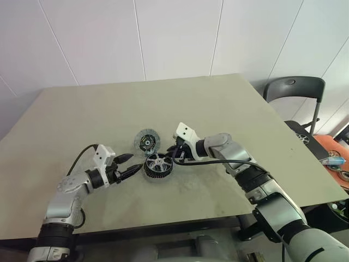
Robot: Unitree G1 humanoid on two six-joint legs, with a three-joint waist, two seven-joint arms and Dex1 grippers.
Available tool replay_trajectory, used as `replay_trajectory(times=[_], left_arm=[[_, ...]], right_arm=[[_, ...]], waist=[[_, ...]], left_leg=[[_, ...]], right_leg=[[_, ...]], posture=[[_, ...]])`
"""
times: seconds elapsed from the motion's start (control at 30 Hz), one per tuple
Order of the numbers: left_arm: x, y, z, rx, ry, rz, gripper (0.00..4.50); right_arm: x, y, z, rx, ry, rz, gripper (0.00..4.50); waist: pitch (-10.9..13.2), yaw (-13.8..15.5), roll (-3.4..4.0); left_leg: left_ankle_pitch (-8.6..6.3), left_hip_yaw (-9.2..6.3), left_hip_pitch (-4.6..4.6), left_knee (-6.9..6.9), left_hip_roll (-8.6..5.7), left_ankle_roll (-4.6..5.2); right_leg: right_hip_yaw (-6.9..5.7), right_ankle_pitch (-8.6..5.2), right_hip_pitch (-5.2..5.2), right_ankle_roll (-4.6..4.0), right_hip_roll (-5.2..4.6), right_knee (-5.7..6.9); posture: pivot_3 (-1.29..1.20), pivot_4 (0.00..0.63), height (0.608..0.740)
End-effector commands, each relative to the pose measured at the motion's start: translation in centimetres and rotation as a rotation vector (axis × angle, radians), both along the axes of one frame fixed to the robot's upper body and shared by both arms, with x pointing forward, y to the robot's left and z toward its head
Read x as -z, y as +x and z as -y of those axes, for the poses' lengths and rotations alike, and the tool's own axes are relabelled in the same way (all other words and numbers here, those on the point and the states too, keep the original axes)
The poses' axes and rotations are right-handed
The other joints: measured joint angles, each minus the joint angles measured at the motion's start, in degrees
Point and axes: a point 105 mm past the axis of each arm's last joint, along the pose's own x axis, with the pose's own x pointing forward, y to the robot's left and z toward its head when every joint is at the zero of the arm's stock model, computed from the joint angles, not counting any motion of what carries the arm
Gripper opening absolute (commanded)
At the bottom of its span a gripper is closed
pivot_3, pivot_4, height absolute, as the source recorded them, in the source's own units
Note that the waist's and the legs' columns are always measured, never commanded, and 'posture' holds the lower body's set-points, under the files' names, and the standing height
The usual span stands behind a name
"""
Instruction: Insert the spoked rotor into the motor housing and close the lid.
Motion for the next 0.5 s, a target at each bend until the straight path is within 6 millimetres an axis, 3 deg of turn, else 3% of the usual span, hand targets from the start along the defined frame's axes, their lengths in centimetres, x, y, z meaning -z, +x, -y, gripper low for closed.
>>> replay_trajectory(times=[0.03,0.17,0.23,0.33,0.4,0.5], left_arm=[[-1.7,0.6,1.1,0.016,0.007,0.058,3.30],[-1.7,0.9,1.4,0.013,0.009,0.057,3.30],[-1.6,1.0,1.5,0.010,0.010,0.055,3.30],[-1.6,1.1,1.4,0.007,0.010,0.054,3.30],[-1.6,1.1,1.3,0.005,0.011,0.053,3.30],[-1.9,0.8,0.8,0.002,0.012,0.056,3.30]], right_arm=[[-1.7,-0.5,-1.4,-0.047,0.069,0.031,0.72],[-3.6,-1.9,-2.9,-0.122,0.199,-0.019,0.72],[-3.3,-2.4,-3.1,-0.141,0.193,-0.037,0.72],[-3.5,-1.7,-3.7,-0.083,0.223,-0.032,0.72],[-3.2,-1.3,-3.9,-0.048,0.212,-0.040,0.72],[-1.0,-1.5,-3.6,-0.050,0.095,-0.053,0.72]], waist=[[0.00,-0.01,0.00],[0.00,-0.02,0.00],[0.00,0.07,0.00],[0.00,0.27,0.00],[0.00,0.26,0.00],[0.00,0.29,0.00]], left_leg=[[0.00,0.00,0.00,0.01,0.00,0.00],[0.00,-0.02,0.00,0.02,0.00,0.00],[0.00,-0.04,0.00,0.02,0.00,0.00],[0.00,-0.05,-0.01,0.04,-0.02,0.00],[0.00,-0.05,-0.01,0.04,-0.02,0.00],[0.00,-0.06,0.00,0.03,-0.01,-0.01]], right_leg=[[0.00,0.00,0.00,0.00,0.00,0.00],[0.00,0.00,0.00,0.00,0.01,0.04],[-0.02,0.00,0.00,0.00,0.01,0.04],[-0.03,0.00,0.01,0.00,-0.01,0.03],[-0.03,0.00,0.01,0.00,-0.01,0.04],[-0.03,0.01,0.00,-0.01,0.00,0.06]], posture=[[0.00,0.000,0.740],[0.00,0.000,0.740],[0.00,0.000,0.740],[0.00,0.000,0.740],[0.00,0.000,0.740],[0.00,0.000,0.740]])
